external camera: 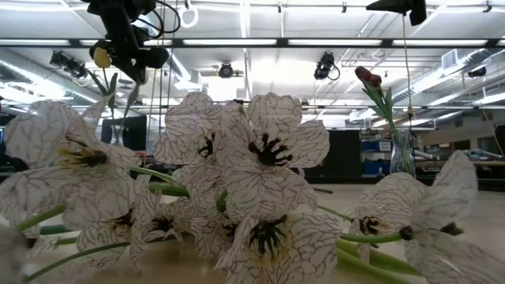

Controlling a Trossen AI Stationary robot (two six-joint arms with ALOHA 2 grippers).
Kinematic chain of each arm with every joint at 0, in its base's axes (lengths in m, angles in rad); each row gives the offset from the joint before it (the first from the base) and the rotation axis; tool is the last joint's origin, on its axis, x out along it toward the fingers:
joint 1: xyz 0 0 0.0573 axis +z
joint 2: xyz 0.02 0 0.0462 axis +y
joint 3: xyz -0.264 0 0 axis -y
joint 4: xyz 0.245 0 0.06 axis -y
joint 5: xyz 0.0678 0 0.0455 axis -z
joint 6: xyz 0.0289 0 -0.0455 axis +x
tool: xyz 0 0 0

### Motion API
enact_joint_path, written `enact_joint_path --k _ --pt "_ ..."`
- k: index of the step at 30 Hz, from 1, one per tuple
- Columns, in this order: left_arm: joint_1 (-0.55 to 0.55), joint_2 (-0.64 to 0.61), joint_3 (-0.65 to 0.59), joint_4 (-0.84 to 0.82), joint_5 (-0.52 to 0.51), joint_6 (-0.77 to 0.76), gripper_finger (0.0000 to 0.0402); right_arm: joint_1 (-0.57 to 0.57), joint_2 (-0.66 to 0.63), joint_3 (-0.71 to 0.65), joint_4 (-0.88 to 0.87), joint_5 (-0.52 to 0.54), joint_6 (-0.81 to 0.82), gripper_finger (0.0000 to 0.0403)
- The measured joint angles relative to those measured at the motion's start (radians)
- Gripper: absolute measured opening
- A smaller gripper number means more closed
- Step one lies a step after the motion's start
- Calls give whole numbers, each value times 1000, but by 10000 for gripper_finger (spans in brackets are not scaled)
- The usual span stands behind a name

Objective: Sort flowers into vase by color
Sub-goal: Put the yellow flower into the left transparent vase

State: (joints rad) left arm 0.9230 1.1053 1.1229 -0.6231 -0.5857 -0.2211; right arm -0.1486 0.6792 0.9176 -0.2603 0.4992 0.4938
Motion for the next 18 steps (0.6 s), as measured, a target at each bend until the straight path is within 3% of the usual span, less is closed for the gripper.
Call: enact_joint_path --k 5,15,18 --pt "0 -1 11 -2 8 0 139 0 0 0 -6 -1 0 293" --pt "0 -1 169 5 -18 21 259 0 0 0 -6 6 -26 293" --pt "0 -1 214 5 24 5 288 -9 0 0 -11 5 -26 293"
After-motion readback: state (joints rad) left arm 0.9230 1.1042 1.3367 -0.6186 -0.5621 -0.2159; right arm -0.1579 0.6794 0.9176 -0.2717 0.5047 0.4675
